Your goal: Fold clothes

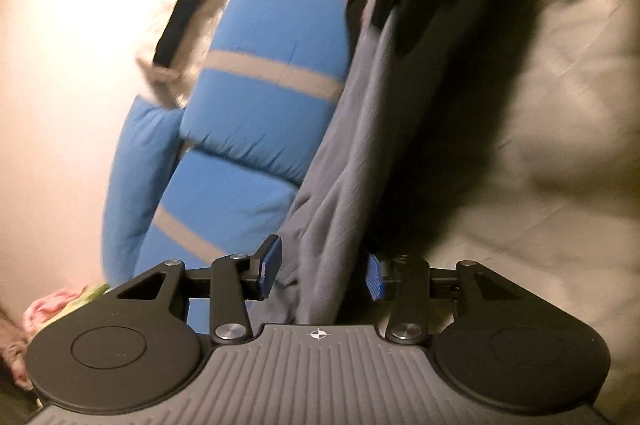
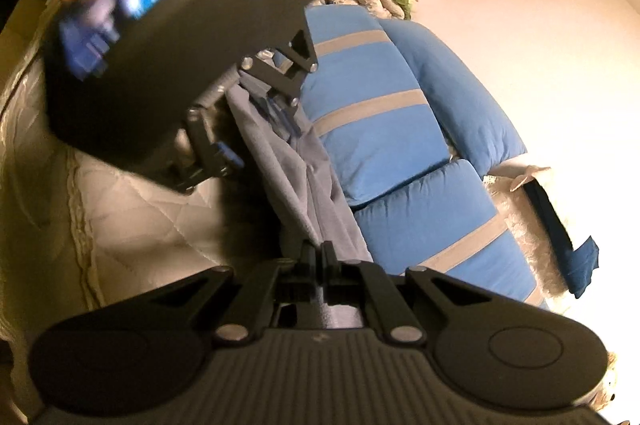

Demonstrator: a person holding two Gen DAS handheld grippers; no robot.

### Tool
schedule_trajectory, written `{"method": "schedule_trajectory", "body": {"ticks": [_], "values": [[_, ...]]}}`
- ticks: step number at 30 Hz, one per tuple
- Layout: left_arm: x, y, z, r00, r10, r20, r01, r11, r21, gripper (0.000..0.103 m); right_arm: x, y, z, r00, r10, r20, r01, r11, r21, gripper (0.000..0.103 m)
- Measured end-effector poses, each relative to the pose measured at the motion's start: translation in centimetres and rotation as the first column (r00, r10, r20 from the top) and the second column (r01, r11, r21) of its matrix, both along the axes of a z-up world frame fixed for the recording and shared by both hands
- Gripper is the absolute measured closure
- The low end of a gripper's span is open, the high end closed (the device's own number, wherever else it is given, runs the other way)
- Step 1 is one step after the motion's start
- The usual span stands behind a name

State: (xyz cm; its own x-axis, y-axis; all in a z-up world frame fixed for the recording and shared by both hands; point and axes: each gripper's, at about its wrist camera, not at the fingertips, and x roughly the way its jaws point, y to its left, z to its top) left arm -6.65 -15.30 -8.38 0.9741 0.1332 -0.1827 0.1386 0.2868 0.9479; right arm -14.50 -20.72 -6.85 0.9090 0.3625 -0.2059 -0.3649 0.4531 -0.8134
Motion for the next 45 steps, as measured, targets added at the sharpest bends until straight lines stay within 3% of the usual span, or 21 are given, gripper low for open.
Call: {"method": "schedule_trajectory", "body": {"ticks": [3, 8, 12, 18, 20, 27, 32, 39, 45], "values": [[1.5, 0.4, -0.2, 0.997, 0.074, 0.036, -0.074, 0.997, 0.014, 0.061, 0.0, -0.4, 0.2, 1.0, -0.003, -0.004, 0.003, 1.0, 0.012, 0.085], [2.8, 2.3, -0.2, 0.986, 0.162, 0.026, -0.163, 0.987, 0.005, 0.063, -1.7, -0.5, -0.2, 1.0, -0.007, -0.019, 0.007, 0.999, 0.036, 0.084], [3.7, 3.9, -0.2, 0.973, 0.232, 0.017, -0.232, 0.973, -0.002, 0.077, -1.3, -0.6, 0.0, 1.0, -0.004, -0.028, 0.005, 0.999, 0.042, 0.084], [5.2, 6.2, -0.2, 0.943, 0.333, 0.002, -0.333, 0.943, -0.012, 0.084, -0.7, -0.7, 0.5, 0.999, -0.01, -0.037, 0.013, 0.998, 0.063, 0.084], [5.1, 6.6, 0.5, 0.947, 0.322, 0.01, -0.322, 0.947, 0.008, 0.099, -0.7, -0.7, 0.6, 0.999, -0.014, -0.042, 0.017, 0.998, 0.068, 0.084], [4.3, 7.8, 3.0, 0.961, 0.273, 0.038, -0.276, 0.958, 0.08, 0.1, -0.3, -1.1, 0.9, 0.998, -0.033, -0.045, 0.036, 0.996, 0.083, 0.084], [-0.4, 8.3, 3.8, 0.983, 0.185, 0.021, -0.184, 0.952, 0.244, 0.1, -0.5, -1.8, 0.9, 0.999, -0.032, -0.039, 0.035, 0.995, 0.09, 0.084], [-6.3, 8.1, 2.9, 0.977, 0.148, -0.154, -0.095, 0.947, 0.307, 0.1, -0.4, -2.7, 1.9, 0.997, -0.013, -0.07, 0.023, 0.99, 0.142, 0.083], [-7.3, 8.4, 3.0, 0.945, 0.148, -0.29, -0.076, 0.967, 0.244, 0.097, -1.0, -3.1, 2.2, 0.994, 0.03, -0.106, -0.015, 0.989, 0.145, 0.082]]}}
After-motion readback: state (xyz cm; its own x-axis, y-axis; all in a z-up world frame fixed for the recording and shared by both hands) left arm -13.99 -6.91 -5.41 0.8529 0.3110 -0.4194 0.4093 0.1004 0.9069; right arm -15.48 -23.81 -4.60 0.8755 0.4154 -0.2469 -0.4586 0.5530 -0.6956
